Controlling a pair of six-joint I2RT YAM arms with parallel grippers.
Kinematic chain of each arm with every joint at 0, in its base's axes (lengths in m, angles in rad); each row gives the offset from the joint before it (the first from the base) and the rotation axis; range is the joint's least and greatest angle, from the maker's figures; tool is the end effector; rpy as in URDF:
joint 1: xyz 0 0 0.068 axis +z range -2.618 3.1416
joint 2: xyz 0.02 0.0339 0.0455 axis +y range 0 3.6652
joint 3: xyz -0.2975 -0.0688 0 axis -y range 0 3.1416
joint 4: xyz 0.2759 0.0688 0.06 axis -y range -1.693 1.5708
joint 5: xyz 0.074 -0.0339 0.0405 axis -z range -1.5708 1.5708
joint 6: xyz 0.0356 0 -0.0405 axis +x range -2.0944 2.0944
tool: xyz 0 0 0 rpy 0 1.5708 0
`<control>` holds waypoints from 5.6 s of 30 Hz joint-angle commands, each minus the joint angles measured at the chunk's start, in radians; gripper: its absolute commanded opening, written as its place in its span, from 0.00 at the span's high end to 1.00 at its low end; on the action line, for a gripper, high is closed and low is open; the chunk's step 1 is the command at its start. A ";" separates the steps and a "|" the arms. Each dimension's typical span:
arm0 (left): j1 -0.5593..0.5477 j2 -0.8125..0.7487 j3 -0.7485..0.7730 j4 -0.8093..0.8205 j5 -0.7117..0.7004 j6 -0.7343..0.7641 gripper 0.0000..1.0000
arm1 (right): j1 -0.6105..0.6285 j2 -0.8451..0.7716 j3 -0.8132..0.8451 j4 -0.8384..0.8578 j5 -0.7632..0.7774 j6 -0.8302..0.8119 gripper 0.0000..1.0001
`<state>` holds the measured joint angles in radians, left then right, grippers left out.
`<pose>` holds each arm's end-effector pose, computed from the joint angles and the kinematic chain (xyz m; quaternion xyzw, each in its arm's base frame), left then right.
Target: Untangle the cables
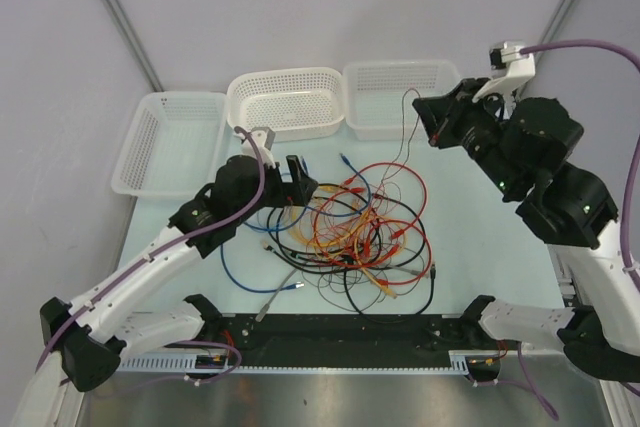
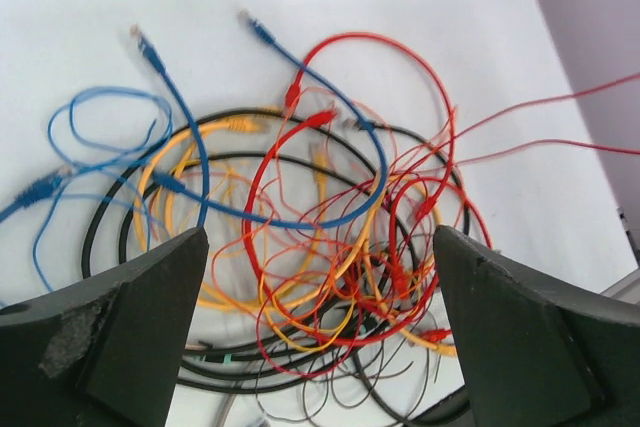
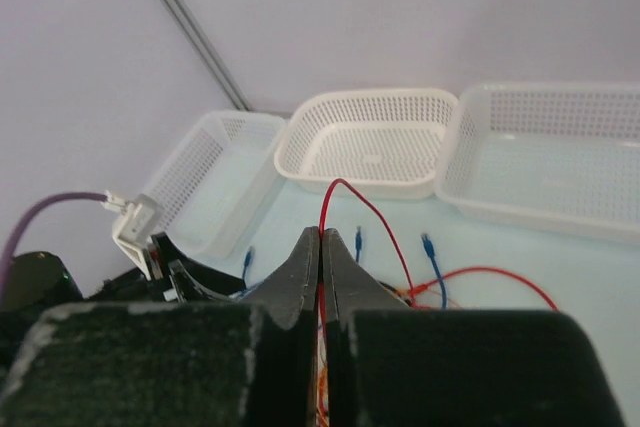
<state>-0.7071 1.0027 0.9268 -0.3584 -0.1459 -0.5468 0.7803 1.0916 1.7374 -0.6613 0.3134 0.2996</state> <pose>0.1848 -0.1511 0.3572 0.0282 0.8410 -0.2651 0.4707 0.1320 0.1153 0.5898 -0.0612 0.7097 0.2609 0.6516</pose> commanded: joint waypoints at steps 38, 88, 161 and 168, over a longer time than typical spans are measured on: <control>-0.005 -0.021 -0.065 0.187 0.120 0.079 0.00 | -0.032 0.197 0.292 0.553 0.225 -0.200 1.00; -0.005 -0.029 -0.192 0.084 0.028 0.038 0.00 | -0.570 0.938 0.387 0.466 -0.160 0.262 0.00; -0.005 -0.113 -0.195 0.067 0.054 -0.012 0.00 | 0.007 -0.228 -0.451 0.272 -0.125 0.216 1.00; -0.006 -0.104 -0.138 0.090 0.049 0.011 0.00 | 0.014 -0.106 -0.064 0.131 -0.204 0.158 1.00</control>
<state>-0.7086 0.8978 0.7212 -0.3080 -0.0784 -0.5690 0.7853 0.9009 1.5330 -0.4046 0.1520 0.5232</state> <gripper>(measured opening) 0.996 0.012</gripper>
